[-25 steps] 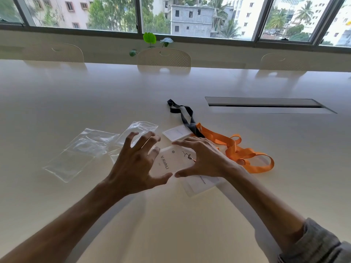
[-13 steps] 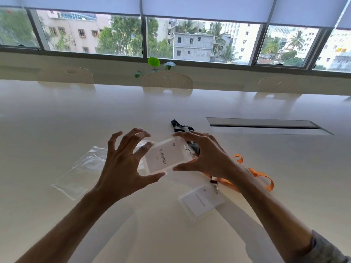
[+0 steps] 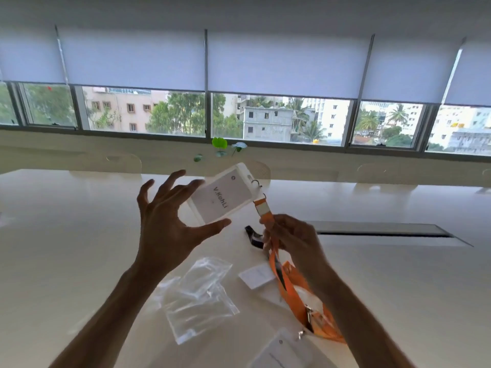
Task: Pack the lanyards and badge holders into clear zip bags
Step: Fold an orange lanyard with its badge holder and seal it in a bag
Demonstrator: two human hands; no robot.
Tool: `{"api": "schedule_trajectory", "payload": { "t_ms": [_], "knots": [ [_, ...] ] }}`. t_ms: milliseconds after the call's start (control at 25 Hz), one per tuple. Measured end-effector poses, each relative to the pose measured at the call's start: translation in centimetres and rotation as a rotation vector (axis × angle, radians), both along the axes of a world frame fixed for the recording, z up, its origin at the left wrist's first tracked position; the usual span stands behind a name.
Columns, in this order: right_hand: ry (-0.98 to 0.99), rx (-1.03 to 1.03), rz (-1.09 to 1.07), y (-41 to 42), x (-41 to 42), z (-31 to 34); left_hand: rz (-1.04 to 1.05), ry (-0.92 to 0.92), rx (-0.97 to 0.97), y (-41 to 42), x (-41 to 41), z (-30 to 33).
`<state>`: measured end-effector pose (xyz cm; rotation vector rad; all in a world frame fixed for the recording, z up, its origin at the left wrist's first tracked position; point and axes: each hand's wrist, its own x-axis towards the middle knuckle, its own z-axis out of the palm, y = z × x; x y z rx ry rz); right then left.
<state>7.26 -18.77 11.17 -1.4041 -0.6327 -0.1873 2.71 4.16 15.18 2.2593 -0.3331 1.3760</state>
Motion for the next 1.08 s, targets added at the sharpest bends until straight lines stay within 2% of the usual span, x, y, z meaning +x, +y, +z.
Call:
{"api": "schedule_trajectory", "payload": {
  "t_ms": [120, 200, 360, 560, 680, 840, 960, 1080],
  "knots": [
    [0.0, -0.057, -0.098, 0.6, -1.1, -0.1, 0.06, -0.028, -0.064, -0.2, 0.5, 0.5],
    [-0.062, -0.209, -0.19, 1.6, -2.3, -0.8, 0.101, -0.015, -0.041, -0.7, 0.7, 0.4],
    [-0.157, -0.478, -0.238, 3.7, -4.5, -0.2, 0.16, 0.002, 0.215, -1.8, 1.1, -0.5],
    [-0.182, -0.549, -0.257, 2.8, -4.3, 4.9, 0.119, -0.036, 0.432, -2.8, 1.1, -1.2],
    [-0.323, -0.656, -0.263, 0.4, -2.8, 9.5, -0.002, -0.028, 0.477, -3.3, 0.9, -1.2],
    [-0.42, -0.711, -0.274, -1.5, -0.3, 14.4, -0.209, 0.051, 0.425, -4.1, 0.3, -1.1],
    [-0.354, -0.71, -0.253, -1.4, 2.2, 14.6, -0.369, 0.078, 0.263, -4.6, -0.3, -0.7],
    [-0.202, -0.706, -0.244, -1.3, 4.5, 12.3, -0.463, 0.063, 0.103, -4.5, -0.9, -0.1]
  ]
}}
